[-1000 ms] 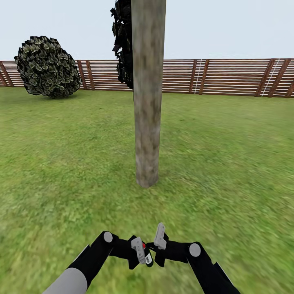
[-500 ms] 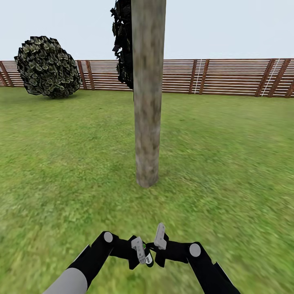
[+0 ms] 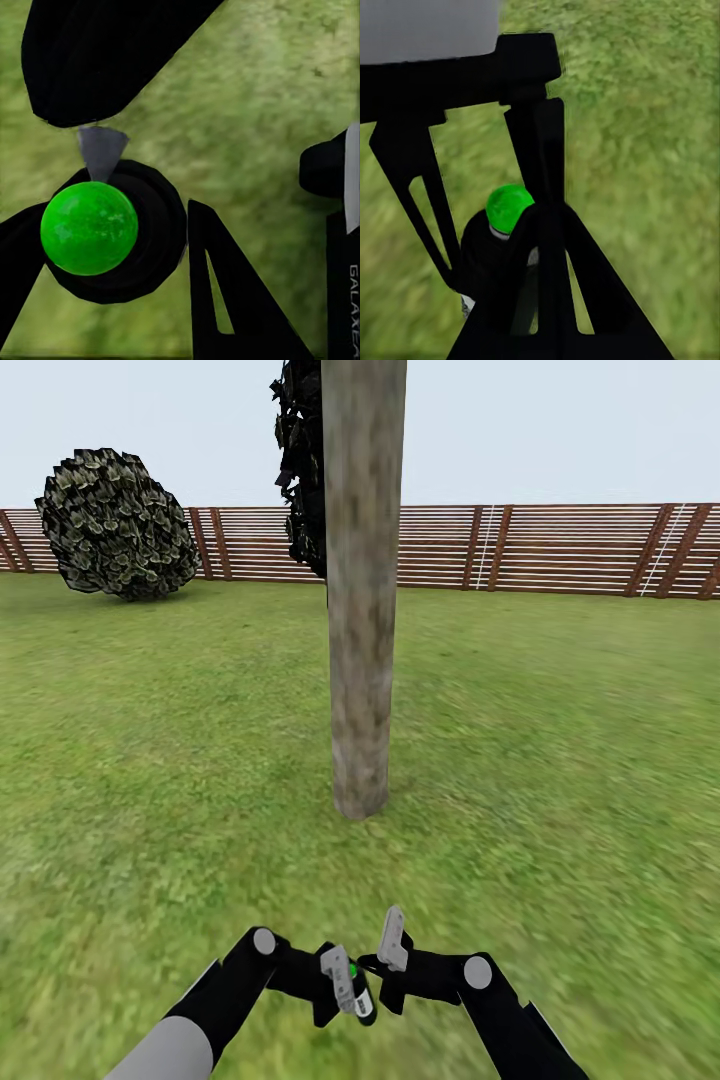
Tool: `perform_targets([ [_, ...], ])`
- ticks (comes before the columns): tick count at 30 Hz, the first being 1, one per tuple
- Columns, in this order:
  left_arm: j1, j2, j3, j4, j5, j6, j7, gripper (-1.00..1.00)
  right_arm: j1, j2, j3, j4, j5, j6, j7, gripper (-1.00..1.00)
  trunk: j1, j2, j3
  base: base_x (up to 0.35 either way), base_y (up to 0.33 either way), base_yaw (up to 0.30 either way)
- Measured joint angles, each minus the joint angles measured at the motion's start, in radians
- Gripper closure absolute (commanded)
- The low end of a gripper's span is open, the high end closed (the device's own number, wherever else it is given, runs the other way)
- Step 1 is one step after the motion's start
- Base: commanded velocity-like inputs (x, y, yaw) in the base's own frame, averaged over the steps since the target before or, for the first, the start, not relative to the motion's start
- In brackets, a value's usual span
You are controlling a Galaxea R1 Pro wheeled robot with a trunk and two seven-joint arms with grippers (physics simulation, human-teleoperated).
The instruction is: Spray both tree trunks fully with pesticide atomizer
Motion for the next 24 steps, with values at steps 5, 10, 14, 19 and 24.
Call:
perform_targets([
  [5,0.013,0.267,0.001,0.007,-0.010,-0.001,-0.002,1.00,0.000,-0.006,-0.001,0.002,0.000,0.005,0.000,1.00,0.000,0.000,0.000,0.000,0.000,0.000],
  [10,0.013,0.242,0.003,0.008,-0.007,-0.003,-0.002,1.00,0.000,-0.009,-0.003,0.005,0.000,0.005,0.000,1.00,0.000,0.000,0.000,0.000,0.000,0.000],
  [14,0.013,0.250,0.006,0.008,-0.008,-0.002,-0.001,1.00,0.000,-0.015,-0.004,0.007,0.000,0.004,0.000,-1.00,0.000,0.000,0.000,0.000,0.000,0.000],
  [19,0.010,0.277,0.017,0.003,-0.006,-0.001,0.004,1.00,0.001,-0.051,-0.009,0.009,0.000,0.003,-0.006,-1.00,0.000,0.000,0.000,0.000,0.000,0.000],
  [24,0.013,0.282,0.067,0.001,0.008,0.011,0.164,1.00,0.004,-0.122,-0.179,0.191,-0.005,-0.002,-0.128,-1.00,0.000,0.000,0.000,0.000,0.000,0.000],
])
